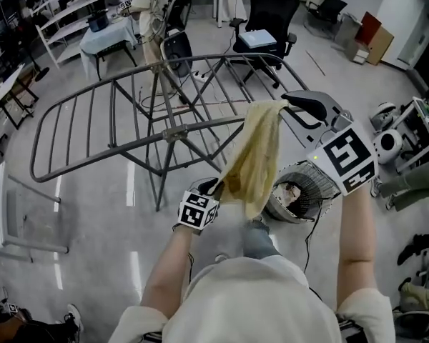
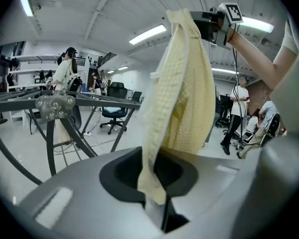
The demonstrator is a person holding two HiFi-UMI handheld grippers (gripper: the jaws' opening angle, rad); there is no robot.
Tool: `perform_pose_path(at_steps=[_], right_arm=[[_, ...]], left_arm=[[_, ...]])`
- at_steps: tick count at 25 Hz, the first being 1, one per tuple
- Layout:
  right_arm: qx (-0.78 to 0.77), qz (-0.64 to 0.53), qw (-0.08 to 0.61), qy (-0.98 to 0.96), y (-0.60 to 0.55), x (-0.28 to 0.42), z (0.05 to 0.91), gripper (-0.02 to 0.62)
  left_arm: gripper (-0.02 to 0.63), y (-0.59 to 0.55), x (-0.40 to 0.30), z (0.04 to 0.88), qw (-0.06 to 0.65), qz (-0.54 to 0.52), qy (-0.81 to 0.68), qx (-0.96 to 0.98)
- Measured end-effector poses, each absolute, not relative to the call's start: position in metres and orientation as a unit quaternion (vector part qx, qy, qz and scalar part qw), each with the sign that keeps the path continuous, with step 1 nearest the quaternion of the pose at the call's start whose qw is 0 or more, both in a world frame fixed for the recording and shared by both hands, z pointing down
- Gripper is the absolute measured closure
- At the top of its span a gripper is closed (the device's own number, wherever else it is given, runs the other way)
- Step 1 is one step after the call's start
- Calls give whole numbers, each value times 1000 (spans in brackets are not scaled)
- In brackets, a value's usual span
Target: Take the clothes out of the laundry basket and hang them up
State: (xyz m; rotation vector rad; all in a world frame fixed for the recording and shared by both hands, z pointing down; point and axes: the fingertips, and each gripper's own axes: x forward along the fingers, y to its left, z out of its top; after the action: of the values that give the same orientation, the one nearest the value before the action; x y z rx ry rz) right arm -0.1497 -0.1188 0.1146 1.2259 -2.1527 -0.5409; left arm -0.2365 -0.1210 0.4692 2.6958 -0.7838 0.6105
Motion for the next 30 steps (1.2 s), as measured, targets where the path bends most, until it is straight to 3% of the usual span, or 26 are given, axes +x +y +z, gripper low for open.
perform_pose_path(at_steps=[1,2,9,15,30], right_arm=[[476,-200,303,-801,-120,-135,115,538],[491,-195,309,-791,-122,-118,115,538],[578,-137,304,-745,-143,12,123,538],[619,-128,284,-721,-212,82,123,537],[620,-124,299,-715,-436,190,104,537]], left_arm=[[585,-129,-238,465,123,212,-275,930],[594,-137,-240,458,111,216,-280,929],[594,-203,-269,317,-9,143,-360,922],[594,-278,-250,206,-101,103,-397,907],[593,-470,-161,162,-153,181,-441,866]])
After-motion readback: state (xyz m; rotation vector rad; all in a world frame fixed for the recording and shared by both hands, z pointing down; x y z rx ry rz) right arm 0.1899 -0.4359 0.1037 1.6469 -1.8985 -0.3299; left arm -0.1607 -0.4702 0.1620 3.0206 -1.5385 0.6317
